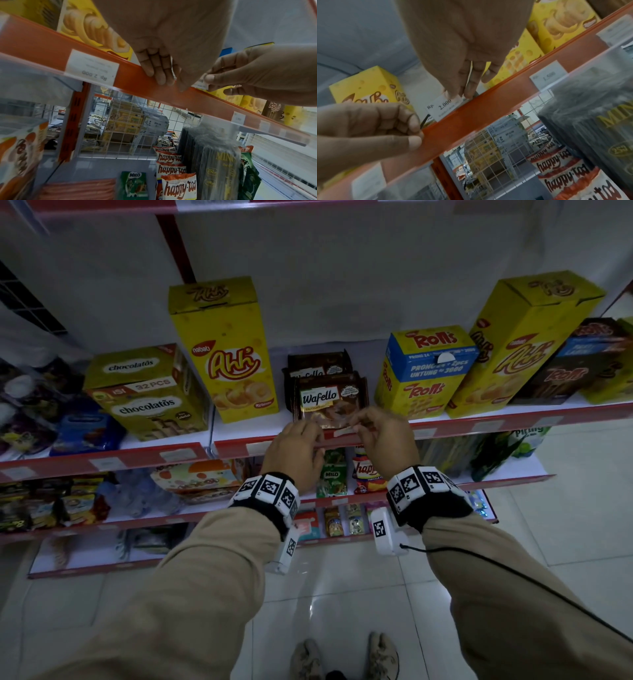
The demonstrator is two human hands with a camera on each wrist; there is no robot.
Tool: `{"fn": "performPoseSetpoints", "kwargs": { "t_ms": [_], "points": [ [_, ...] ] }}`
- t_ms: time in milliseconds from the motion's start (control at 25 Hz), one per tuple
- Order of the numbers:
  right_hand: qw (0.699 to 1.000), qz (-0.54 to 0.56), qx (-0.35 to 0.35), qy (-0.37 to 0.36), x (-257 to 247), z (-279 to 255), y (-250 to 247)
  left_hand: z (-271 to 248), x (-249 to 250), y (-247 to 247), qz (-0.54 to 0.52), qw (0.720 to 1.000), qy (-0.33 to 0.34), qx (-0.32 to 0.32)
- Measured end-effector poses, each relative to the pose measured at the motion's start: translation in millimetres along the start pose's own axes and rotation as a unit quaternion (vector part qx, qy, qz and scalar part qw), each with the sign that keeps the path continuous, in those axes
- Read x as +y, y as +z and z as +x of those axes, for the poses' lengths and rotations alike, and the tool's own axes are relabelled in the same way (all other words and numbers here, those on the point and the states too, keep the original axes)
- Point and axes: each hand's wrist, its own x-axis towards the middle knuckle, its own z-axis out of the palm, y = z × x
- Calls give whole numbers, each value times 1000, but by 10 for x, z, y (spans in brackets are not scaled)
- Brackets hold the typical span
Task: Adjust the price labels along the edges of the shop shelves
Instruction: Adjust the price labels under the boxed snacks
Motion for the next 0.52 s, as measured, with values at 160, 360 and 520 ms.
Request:
{"fn": "performPoseSetpoints", "kwargs": {
  "t_ms": [160, 360, 520],
  "points": [
    [997, -81, -13, 1, -43, -27, 96, -20, -25, -7, -17, 1000, -1, 0],
    [993, -109, -38, -27, -9, -72, 145, -2, -23, 23, 46, 998, 10, -35],
    [984, -152, -80, -48, -2, -87, 133, 15, -14, 38, 85, 996, 14, -37]
  ]
}}
